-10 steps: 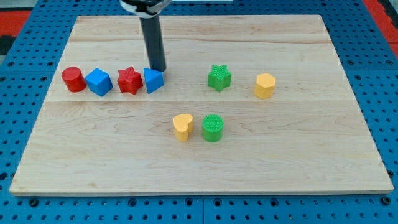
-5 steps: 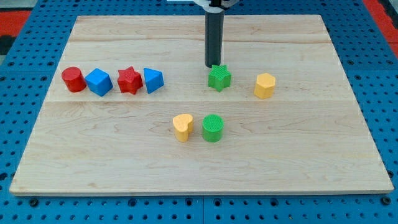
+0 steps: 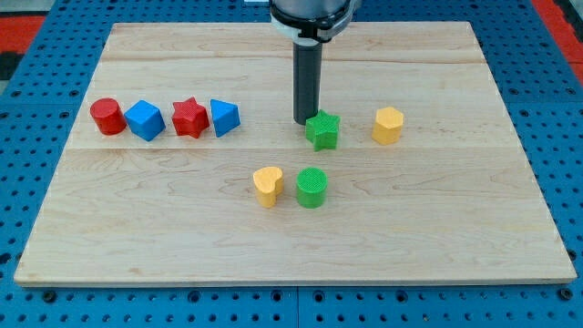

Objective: Push green star to the yellow heart

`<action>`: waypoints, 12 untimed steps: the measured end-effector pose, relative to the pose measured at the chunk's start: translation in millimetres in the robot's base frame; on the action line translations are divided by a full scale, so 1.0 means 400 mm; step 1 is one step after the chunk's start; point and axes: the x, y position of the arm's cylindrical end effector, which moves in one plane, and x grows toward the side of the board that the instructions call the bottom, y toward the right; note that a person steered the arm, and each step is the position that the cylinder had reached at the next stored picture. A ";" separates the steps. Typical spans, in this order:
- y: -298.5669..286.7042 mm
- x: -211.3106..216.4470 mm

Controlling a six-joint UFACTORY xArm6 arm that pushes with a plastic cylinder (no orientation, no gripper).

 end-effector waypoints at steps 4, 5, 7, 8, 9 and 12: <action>-0.005 0.057; -0.053 0.063; 0.054 0.062; 0.056 0.051; 0.057 0.019; 0.164 0.057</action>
